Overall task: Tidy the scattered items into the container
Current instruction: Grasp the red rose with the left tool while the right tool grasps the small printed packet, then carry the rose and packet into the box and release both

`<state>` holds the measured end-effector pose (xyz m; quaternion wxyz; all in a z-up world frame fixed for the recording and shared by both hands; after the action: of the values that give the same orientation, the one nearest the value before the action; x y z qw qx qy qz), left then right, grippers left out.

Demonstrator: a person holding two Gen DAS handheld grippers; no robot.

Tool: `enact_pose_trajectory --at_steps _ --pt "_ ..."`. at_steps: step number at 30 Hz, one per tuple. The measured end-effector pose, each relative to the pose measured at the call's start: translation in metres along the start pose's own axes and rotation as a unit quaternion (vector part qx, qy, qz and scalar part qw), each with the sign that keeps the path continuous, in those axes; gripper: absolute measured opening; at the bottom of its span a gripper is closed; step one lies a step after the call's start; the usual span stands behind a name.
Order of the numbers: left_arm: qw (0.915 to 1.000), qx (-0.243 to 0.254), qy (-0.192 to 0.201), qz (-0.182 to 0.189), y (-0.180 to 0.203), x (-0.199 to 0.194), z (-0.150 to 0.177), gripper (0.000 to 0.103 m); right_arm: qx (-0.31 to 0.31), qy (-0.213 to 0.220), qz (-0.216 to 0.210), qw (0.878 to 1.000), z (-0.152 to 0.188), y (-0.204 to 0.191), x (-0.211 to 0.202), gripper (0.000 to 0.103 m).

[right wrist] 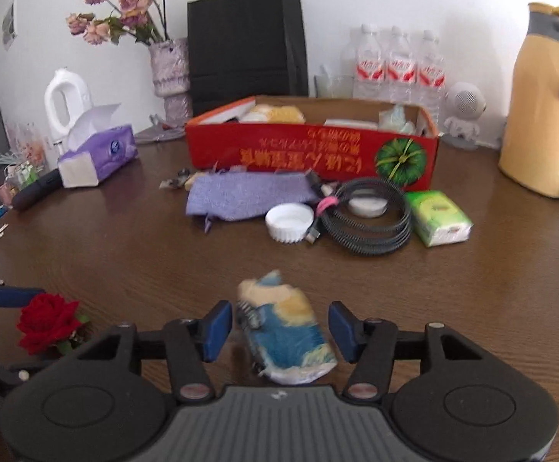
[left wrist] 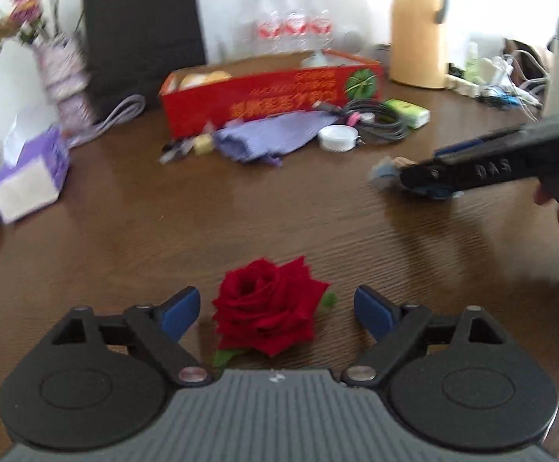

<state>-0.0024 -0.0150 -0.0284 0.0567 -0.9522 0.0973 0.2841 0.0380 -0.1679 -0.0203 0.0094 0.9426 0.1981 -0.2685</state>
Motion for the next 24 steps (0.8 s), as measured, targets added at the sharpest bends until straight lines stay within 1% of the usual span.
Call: enact_pose_trajectory --at_steps 1,2,3,4,5,7,8,10,13,15,17,19,22,24 --pt "0.9999 -0.011 0.000 0.007 -0.002 -0.001 0.000 0.075 0.001 -0.006 0.001 1.000 0.002 -0.001 0.002 0.050" --pt "0.9999 -0.015 0.003 0.006 -0.003 -0.002 0.000 0.066 -0.006 -0.001 0.009 1.000 0.004 -0.003 0.002 0.047" --pt "0.9999 -0.014 0.006 0.003 -0.004 -0.003 0.000 0.058 -0.013 -0.001 0.016 1.000 0.005 -0.004 0.002 0.041" --pt "0.9999 -0.014 0.008 0.002 -0.006 -0.003 0.000 0.055 -0.016 0.001 0.021 1.000 0.006 -0.006 0.002 0.036" --pt "0.9998 -0.016 0.010 0.001 -0.006 -0.004 0.001 0.052 -0.012 0.003 0.024 1.000 0.006 -0.006 0.002 0.035" --pt "0.9997 -0.017 0.014 -0.008 -0.005 -0.005 0.003 0.048 -0.005 0.006 0.029 1.000 0.007 -0.007 0.000 0.024" --pt "0.9996 -0.018 0.015 -0.014 -0.004 -0.007 0.003 0.045 -0.002 0.009 0.034 0.999 0.007 -0.007 -0.001 0.023" --pt "0.9993 -0.024 0.019 -0.019 -0.004 -0.009 0.002 0.043 0.005 0.012 0.038 0.999 0.007 -0.007 -0.004 0.018" --pt "0.9986 -0.036 0.031 -0.022 -0.007 -0.014 -0.002 0.041 0.013 0.020 0.046 0.999 0.007 -0.008 -0.011 0.015" --pt "0.9980 -0.036 0.044 -0.025 -0.009 -0.018 -0.011 0.041 0.012 0.036 0.055 0.998 0.001 -0.007 -0.021 0.015" --pt "0.9972 -0.029 0.064 -0.027 -0.012 -0.018 -0.029 0.041 0.011 0.058 0.061 0.996 -0.013 -0.004 -0.032 0.015" --pt "0.9949 -0.013 0.096 -0.028 -0.016 -0.015 -0.059 0.042 0.005 0.079 0.068 0.995 -0.034 0.004 -0.040 0.015" --pt "0.9871 0.016 0.156 -0.031 -0.023 -0.006 -0.120 0.042 -0.008 0.115 0.087 0.990 -0.082 0.025 -0.044 0.015" --pt "0.9806 0.041 0.187 -0.041 -0.027 0.005 -0.166 0.043 -0.015 0.138 0.097 0.986 -0.124 0.042 -0.045 0.016"
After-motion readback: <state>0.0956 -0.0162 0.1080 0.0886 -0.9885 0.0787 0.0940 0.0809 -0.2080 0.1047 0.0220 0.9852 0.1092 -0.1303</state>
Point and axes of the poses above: each gripper's, at about its wrist camera, not at the fingertips, and x roughly the way its jaws point, y to its right, z to its underside, the point moved 6 cm from there along x, roughly the way its jaws point, and after that the axes turned 8 degrees about y, right-handed, at the moved point
